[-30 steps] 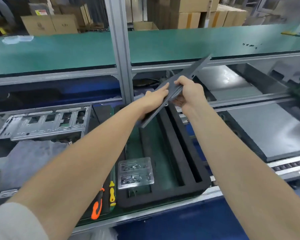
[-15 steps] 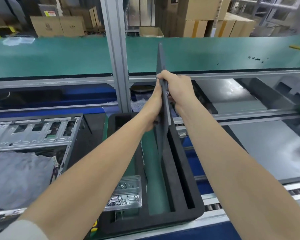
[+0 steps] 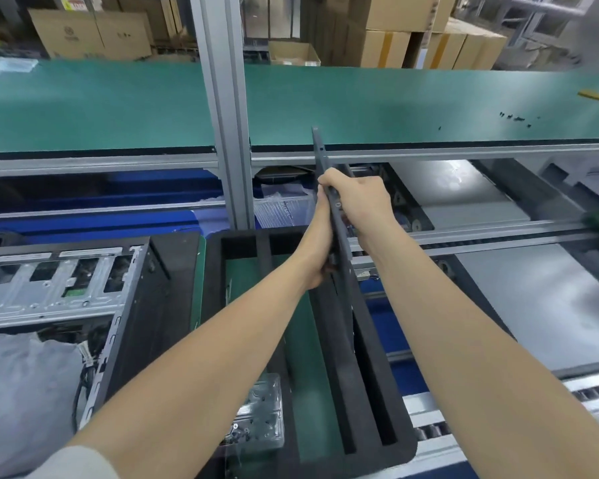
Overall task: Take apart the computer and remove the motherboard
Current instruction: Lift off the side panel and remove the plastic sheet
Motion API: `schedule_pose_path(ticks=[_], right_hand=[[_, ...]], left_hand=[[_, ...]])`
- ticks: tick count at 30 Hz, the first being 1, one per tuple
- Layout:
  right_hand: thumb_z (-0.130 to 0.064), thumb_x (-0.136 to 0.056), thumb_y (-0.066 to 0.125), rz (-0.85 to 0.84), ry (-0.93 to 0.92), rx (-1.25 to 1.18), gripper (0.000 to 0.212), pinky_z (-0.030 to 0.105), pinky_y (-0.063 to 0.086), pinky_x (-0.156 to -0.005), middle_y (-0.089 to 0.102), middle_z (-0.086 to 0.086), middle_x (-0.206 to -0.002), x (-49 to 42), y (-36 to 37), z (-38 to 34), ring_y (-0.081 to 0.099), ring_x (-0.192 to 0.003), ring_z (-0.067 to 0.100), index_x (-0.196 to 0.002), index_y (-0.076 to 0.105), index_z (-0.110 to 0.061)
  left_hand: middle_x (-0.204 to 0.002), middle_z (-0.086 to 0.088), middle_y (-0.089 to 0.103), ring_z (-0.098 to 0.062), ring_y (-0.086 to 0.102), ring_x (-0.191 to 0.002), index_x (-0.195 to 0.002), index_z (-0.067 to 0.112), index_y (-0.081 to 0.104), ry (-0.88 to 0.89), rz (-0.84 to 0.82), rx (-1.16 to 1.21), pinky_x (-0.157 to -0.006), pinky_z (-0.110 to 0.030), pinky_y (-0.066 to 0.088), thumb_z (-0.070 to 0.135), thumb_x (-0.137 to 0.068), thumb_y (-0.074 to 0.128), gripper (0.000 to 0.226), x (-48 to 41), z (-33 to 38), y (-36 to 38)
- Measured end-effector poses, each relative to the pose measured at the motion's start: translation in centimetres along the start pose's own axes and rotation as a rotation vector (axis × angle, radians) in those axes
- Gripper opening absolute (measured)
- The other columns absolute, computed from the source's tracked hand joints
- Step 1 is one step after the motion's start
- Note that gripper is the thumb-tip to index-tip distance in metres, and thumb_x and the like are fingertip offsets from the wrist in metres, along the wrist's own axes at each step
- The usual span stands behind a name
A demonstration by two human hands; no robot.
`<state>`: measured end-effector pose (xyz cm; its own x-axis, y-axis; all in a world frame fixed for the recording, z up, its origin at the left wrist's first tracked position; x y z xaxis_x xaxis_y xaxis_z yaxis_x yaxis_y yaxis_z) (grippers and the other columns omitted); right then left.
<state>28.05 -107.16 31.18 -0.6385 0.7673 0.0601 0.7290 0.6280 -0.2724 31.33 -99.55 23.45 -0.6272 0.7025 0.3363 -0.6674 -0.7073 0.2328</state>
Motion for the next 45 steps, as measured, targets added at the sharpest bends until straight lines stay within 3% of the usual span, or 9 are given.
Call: schedule_pose_path(ticks=[7, 12, 16, 20, 23, 26, 29, 32, 45], right_hand=[[-0.055, -0.069, 0.068, -0.053, 0.0, 0.074, 0.045, 0.035, 0.049, -0.066, 0.065, 0.001, -0.064, -0.4, 0.1, 3.4, 0.058, -0.07, 0.014, -0.076, 0.074, -0.011], [-0.051, -0.072, 0.066, -0.099, 0.072, 0.132, 0.036, 0.03, 0.037, -0.06, 0.043, -0.016, -0.047, 0.1, 0.4, 7.3, 0.041, -0.05, 0.005, -0.047, 0.059, -0.027], [-0.047, -0.084, 0.067, -0.145, 0.028, 0.155, 0.034, 0.028, 0.042, -0.066, 0.053, -0.021, -0.051, 0.7, 1.0, 9.5, 0.053, -0.061, 0.002, -0.053, 0.065, -0.037], [-0.044, -0.091, 0.061, -0.195, -0.058, 0.242, 0.043, 0.029, 0.038, -0.061, 0.044, -0.015, -0.047, 0.7, 1.4, 9.0, 0.044, -0.052, 0.002, -0.052, 0.062, -0.027], [-0.04, -0.093, 0.062, -0.235, -0.069, 0.26, 0.037, 0.036, 0.049, -0.073, 0.06, 0.003, -0.064, 0.9, 1.4, 8.5, 0.057, -0.07, 0.015, -0.074, 0.072, -0.01], [-0.034, -0.094, 0.066, -0.225, -0.028, 0.307, 0.025, 0.039, 0.055, -0.091, 0.076, 0.004, -0.096, 1.4, 1.2, 7.7, 0.07, -0.101, 0.021, -0.105, 0.079, -0.014], [-0.025, -0.09, 0.072, -0.044, -0.157, 0.527, 0.05, 0.035, 0.049, -0.093, 0.067, 0.004, -0.131, 2.1, 1.5, 4.8, 0.06, -0.123, 0.025, -0.138, 0.062, -0.019], [-0.024, -0.089, 0.069, 0.026, -0.387, 0.679, 0.062, 0.042, 0.045, -0.099, 0.047, 0.004, -0.153, 4.3, 4.1, 0.8, 0.042, -0.135, 0.032, -0.147, 0.049, -0.022], [-0.028, -0.092, 0.067, -0.499, -0.588, 0.508, 0.036, 0.029, 0.042, -0.091, 0.065, 0.004, -0.131, 18.4, 21.1, -3.4, 0.058, -0.121, 0.025, -0.127, 0.069, -0.018]], left_hand=[[-0.12, 0.007, 0.074, -0.013, 0.065, -0.119, -0.12, 0.042, 0.069, -0.014, -0.001, 0.055, -0.106, -0.047, 0.051, 0.097, -0.079, 0.027, 0.08, -1.2, -3.0, 0.4], [-0.149, 0.004, 0.057, -0.018, 0.052, -0.137, -0.149, 0.045, 0.044, -0.018, -0.029, 0.02, -0.115, -0.051, 0.042, 0.092, -0.086, 0.026, 0.081, -2.2, -6.5, 0.0], [-0.161, 0.006, 0.041, -0.016, 0.039, -0.147, -0.156, 0.046, 0.03, 0.019, -0.08, 0.028, -0.118, -0.051, 0.037, 0.081, -0.096, 0.025, 0.07, -2.4, -8.7, -0.8], [-0.163, 0.006, 0.039, -0.017, 0.036, -0.15, -0.157, 0.047, 0.026, 0.023, -0.095, -0.051, -0.119, -0.055, 0.035, 0.081, -0.096, 0.02, 0.07, -2.3, -8.5, -1.3], [-0.16, 0.009, 0.041, -0.015, 0.036, -0.148, -0.155, 0.048, 0.028, 0.022, -0.06, -0.143, -0.118, -0.053, 0.036, 0.079, -0.097, 0.02, 0.067, -1.9, -7.9, -1.8], [-0.153, 0.013, 0.048, -0.013, 0.045, -0.139, -0.154, 0.045, 0.035, 0.068, 0.011, -0.246, -0.108, -0.048, 0.049, 0.061, -0.106, 0.03, 0.051, -0.8, -6.7, -3.1], [-0.134, 0.01, 0.064, -0.016, 0.062, -0.121, -0.143, 0.038, 0.052, 0.134, 0.079, -0.321, -0.095, -0.043, 0.057, 0.048, -0.108, 0.044, 0.038, 1.1, -5.1, -5.0], [-0.115, 0.006, 0.075, -0.021, 0.073, -0.103, -0.127, 0.03, 0.066, 0.161, 0.135, -0.349, -0.097, -0.049, 0.056, 0.036, -0.108, 0.049, 0.026, 3.9, -3.1, -8.0], [-0.101, -0.013, 0.077, -0.02, 0.068, -0.076, -0.108, 0.016, 0.071, 0.207, 0.618, -0.504, -0.075, -0.039, 0.055, 0.007, -0.103, 0.045, 0.027, 22.9, 1.5, -30.4]])
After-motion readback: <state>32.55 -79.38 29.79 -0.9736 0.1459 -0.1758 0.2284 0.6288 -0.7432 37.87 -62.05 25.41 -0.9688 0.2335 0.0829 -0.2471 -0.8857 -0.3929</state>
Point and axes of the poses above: each hand's wrist, its own x-axis away from the middle knuckle, its own y-axis out of the palm, z = x × y, the point moved 6 cm from there along -x, towards the middle knuckle
